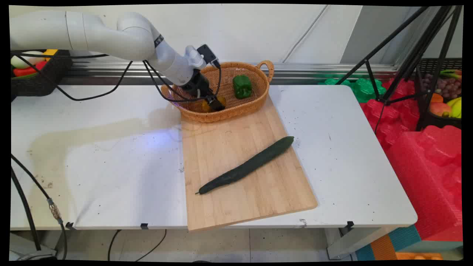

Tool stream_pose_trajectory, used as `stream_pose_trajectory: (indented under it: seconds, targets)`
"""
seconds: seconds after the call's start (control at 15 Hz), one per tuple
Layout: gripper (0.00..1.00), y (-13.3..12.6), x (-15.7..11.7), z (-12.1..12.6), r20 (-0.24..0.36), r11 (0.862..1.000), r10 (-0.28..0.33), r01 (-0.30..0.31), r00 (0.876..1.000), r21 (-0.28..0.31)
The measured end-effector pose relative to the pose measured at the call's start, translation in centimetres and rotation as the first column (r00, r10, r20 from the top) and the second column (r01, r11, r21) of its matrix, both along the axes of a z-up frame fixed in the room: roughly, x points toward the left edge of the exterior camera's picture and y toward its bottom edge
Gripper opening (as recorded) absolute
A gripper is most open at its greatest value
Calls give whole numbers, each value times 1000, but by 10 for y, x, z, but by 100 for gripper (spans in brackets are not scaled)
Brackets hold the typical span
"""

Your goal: Pick up the cucumber from the cutting board

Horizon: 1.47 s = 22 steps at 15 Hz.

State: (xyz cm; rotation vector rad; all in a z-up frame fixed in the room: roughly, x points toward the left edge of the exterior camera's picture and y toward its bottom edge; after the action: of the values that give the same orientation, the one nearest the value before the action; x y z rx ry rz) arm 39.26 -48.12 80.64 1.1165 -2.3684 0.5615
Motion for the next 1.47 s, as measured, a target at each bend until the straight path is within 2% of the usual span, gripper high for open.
stream_pose_trajectory:
  seconds: [0.33,0.53,0.8,1.13,1.47]
  targets:
    - [100,0,-5,20,-21,999,2,-3,1000,-47]
    - [100,6,-10,43,-30,996,-6,4,1000,-89]
    - [100,27,-15,78,-52,989,-12,4,999,-150]
    - [100,75,-20,119,-91,977,-15,-5,996,-214]
    - [100,131,-30,135,-113,978,-48,24,992,-207]
